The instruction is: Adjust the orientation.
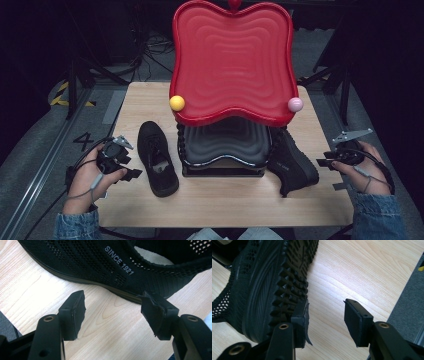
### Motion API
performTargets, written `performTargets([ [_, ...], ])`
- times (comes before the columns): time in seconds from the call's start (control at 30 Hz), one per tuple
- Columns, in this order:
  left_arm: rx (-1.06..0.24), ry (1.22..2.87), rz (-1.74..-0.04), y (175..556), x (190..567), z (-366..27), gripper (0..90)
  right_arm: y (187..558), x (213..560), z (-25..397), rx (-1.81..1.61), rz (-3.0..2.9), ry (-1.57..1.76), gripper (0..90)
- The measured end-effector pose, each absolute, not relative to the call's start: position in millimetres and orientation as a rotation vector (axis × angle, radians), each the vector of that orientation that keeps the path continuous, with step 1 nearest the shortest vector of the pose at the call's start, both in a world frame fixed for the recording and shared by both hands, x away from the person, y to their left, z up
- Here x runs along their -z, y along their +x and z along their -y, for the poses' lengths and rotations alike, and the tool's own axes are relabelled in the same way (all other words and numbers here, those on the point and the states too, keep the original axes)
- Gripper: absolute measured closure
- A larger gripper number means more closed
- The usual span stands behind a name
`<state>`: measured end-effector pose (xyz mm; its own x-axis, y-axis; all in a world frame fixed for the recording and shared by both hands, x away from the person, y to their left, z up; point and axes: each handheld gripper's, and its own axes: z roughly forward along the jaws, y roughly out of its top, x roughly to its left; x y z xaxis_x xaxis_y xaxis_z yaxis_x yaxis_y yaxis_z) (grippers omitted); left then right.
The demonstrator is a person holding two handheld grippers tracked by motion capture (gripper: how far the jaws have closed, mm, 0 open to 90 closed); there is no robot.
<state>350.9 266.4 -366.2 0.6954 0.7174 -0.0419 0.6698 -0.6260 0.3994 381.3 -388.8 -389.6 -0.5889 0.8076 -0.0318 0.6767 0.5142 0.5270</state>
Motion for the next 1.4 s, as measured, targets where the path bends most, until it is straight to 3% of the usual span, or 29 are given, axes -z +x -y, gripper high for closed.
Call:
performTargets([
  [0.5,-0.171,2.443,-1.072,341,349,-259,37.9,380,387,388,-0.682,-2.474,1.225,51.4],
  [0.67,-0.181,2.423,-1.064,339,345,-253,36.4,380,388,386,-0.706,-2.462,1.241,46.3],
  [0.83,-0.180,2.402,-1.056,337,339,-246,38.0,380,388,384,-0.704,-2.467,1.249,47.4],
  [1.4,-0.115,2.452,-0.877,337,337,-207,34.3,381,391,379,-0.685,-2.482,1.265,45.9],
])
